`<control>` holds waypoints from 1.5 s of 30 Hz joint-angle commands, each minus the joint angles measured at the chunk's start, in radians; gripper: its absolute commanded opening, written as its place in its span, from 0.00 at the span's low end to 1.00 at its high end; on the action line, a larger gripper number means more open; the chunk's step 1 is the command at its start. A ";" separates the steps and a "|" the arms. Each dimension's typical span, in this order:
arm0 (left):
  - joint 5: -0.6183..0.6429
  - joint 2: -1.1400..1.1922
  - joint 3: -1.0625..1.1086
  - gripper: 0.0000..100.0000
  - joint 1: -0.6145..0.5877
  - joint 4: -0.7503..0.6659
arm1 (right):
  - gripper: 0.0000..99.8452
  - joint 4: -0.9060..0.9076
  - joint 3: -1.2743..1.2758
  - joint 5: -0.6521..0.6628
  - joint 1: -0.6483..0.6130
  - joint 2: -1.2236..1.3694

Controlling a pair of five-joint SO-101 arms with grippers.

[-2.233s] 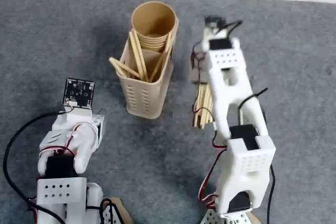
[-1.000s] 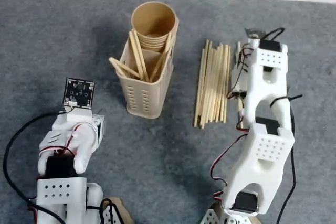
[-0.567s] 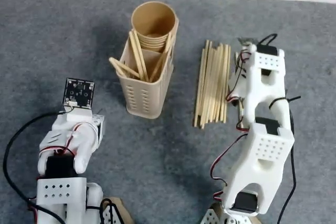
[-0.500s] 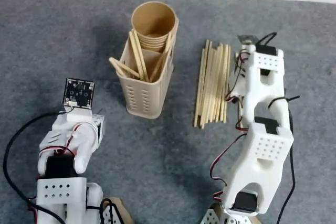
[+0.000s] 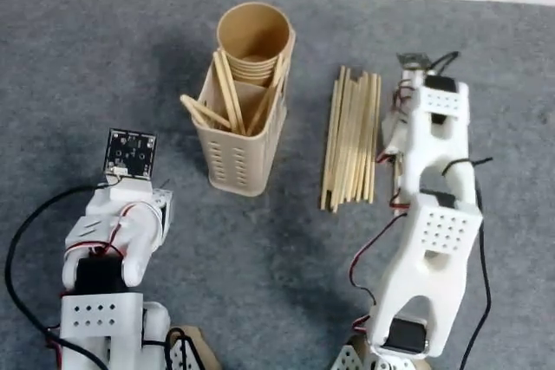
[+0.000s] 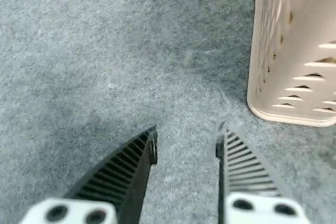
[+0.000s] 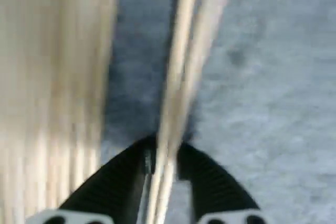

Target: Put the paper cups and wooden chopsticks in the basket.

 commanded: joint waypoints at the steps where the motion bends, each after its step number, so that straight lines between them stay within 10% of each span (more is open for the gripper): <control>1: 0.005 -0.007 -0.024 0.21 0.015 0.000 | 0.01 0.001 -0.024 0.008 -0.004 0.054; 18: 0.005 -0.005 -0.024 0.21 0.015 -0.005 | 0.00 0.202 -0.272 -0.176 -0.013 -0.464; 32: 0.005 -0.007 -0.024 0.21 0.013 0.000 | 0.00 0.398 -0.269 -0.207 -0.271 -0.889; 45: 0.005 -0.005 -0.024 0.21 0.010 0.000 | 0.01 0.156 -0.274 -0.308 -0.446 -0.967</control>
